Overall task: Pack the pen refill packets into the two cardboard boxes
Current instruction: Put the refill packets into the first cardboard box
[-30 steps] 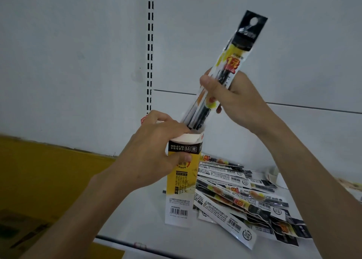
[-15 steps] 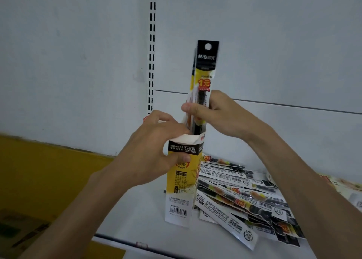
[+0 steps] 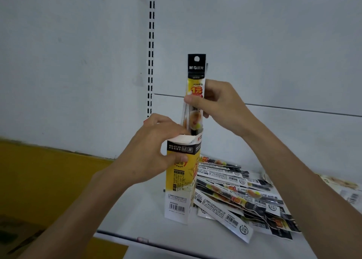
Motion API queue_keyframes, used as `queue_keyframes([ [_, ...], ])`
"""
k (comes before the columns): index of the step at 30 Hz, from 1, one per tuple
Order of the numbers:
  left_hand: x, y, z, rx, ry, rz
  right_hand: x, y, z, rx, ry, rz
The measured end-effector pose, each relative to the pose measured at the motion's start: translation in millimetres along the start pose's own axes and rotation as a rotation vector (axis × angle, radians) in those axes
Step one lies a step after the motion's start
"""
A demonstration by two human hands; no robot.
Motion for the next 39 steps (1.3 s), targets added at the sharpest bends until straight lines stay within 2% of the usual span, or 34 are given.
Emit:
queue_keyframes([
  [3, -1.0, -2.9, -1.9, -0.013, 0.048, 0.010, 2.4, 6.5, 0.3, 0.056, -0.022, -0.031],
  [7, 2.8, -4.7, -5.5, 0.060, 0.067, 0.013, 12.9, 32.1, -18.1, 0.330, -0.209, -0.119],
  [10, 9.7, -6.8, -6.5, 0.125, 0.099, 0.052, 14.5, 30.3, -16.2, 0.201, -0.188, -0.135],
  [12, 14.4, -7.0, -10.7, 0.124, 0.123, 0.078, 12.7, 24.7, -8.9, 0.068, -0.094, -0.153],
  [15, 21.7, -7.2, -19.1, 0.095, 0.179, 0.118, 10.3, 18.1, -3.2, 0.025, 0.024, -0.127],
  [17, 23.5, -6.5, -22.5, 0.051, 0.244, 0.129, 12.5, 16.8, -7.3, 0.048, 0.010, -0.134],
  [20, 27.2, -10.0, -22.5, -0.015, 0.403, 0.192, 18.3, 16.8, -17.3, 0.216, -0.108, -0.137],
  [22, 32.0, -13.1, -24.4, 0.058, 0.452, 0.248, 20.9, 14.8, -16.7, 0.292, -0.152, -0.140],
  [24, 35.1, -17.7, -33.1, 0.274, 0.359, 0.317, 20.9, 12.2, -12.4, 0.307, -0.185, -0.173],
  [26, 37.3, -22.7, -43.6, 0.419, 0.258, 0.353, 20.3, 11.0, -6.0, 0.230, -0.144, -0.220],
  [32, 35.5, -26.1, -47.6, 0.441, 0.224, 0.325, 24.5, 19.9, -5.8, 0.244, -0.024, -0.187],
  [39, 35.3, -26.9, -46.3, 0.431, 0.223, 0.322, 31.5, 26.8, -17.7, 0.274, -0.243, -0.241],
])
Point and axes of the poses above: each hand's wrist, its own x-axis away from the middle knuckle, its own z-axis out of the back of the hand, y = z × x, the point moved 7 cm from there along -x, towards the middle knuckle, and after that the axes turned 12 degrees about z, right-handed, at the moved point
